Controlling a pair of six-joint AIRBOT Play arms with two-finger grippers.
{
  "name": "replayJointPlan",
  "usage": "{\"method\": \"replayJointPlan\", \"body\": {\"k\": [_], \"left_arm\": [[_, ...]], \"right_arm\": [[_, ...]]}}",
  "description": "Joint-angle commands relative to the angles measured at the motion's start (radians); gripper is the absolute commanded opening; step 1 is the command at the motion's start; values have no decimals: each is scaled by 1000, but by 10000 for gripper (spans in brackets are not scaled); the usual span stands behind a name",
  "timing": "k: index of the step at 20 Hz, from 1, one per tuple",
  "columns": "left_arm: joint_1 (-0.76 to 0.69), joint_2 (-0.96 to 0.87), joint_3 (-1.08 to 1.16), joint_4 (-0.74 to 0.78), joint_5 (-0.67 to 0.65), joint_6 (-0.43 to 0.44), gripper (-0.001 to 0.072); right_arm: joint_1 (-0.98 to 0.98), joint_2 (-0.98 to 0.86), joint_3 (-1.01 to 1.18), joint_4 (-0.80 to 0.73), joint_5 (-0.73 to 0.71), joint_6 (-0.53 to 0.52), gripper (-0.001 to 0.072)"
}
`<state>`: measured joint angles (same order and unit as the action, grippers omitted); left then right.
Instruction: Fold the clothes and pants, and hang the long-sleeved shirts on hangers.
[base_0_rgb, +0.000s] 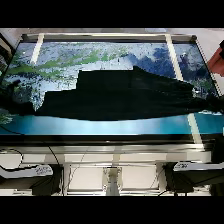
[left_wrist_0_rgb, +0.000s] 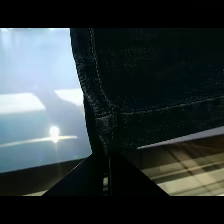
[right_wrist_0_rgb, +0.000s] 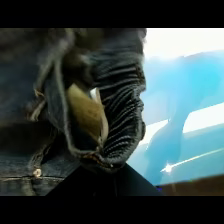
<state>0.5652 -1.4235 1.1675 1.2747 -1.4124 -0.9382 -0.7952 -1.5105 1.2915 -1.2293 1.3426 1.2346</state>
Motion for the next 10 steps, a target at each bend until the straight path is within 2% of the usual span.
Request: {"method": "replayJointPlan", "body": {"k": [1, 5, 10], "left_arm": [[9, 24, -131, 25, 41, 38, 19], [23, 66, -138, 106, 43, 38, 19], [81, 116, -139, 116, 34, 39, 20]], "right_arm": [[-63, 66, -178, -6, -94, -31, 40], [-171, 134, -218, -7, -94, -53, 40], [-261, 179, -270, 0, -101, -74, 40]]}}
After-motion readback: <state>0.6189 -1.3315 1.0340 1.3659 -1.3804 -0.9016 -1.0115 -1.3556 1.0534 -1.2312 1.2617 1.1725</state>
